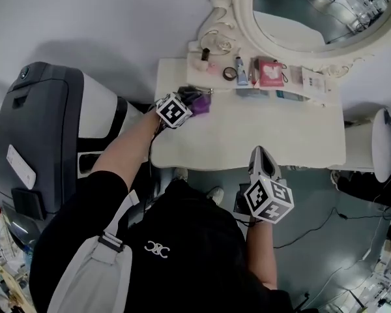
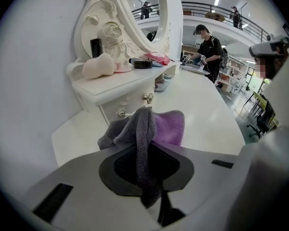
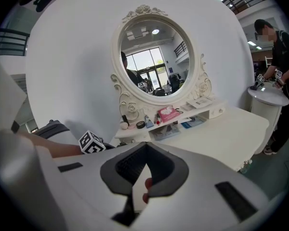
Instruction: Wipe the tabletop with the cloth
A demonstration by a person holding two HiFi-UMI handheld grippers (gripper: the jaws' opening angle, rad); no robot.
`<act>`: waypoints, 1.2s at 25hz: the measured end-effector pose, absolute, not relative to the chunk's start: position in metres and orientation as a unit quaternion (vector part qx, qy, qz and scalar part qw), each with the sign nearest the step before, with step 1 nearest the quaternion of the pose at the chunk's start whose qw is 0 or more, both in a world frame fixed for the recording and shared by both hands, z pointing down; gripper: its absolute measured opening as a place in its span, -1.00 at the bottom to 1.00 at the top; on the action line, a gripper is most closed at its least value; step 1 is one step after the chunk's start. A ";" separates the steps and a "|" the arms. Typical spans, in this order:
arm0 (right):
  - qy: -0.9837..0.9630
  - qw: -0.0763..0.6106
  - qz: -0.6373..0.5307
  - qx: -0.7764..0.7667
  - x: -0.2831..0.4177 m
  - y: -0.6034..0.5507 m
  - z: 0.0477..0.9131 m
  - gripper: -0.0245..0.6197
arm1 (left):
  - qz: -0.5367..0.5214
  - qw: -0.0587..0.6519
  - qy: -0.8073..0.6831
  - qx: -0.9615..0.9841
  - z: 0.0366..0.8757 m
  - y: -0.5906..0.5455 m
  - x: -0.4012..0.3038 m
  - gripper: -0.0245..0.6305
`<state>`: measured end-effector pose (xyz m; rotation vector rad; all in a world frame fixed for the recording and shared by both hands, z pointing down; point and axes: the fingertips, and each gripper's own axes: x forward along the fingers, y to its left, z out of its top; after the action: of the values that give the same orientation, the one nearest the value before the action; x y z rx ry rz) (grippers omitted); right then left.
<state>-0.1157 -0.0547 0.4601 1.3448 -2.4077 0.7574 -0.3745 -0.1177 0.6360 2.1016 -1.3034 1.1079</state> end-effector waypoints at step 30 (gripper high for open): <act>-0.836 0.135 0.270 0.459 -0.054 -0.061 0.465 -0.91 | 0.373 0.230 -0.449 0.779 0.639 -0.101 -0.270 -0.78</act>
<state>-0.0536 -0.0606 0.4652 1.3291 -2.4204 0.7817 -0.2696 -0.1014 0.6395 2.1431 -1.2343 1.0260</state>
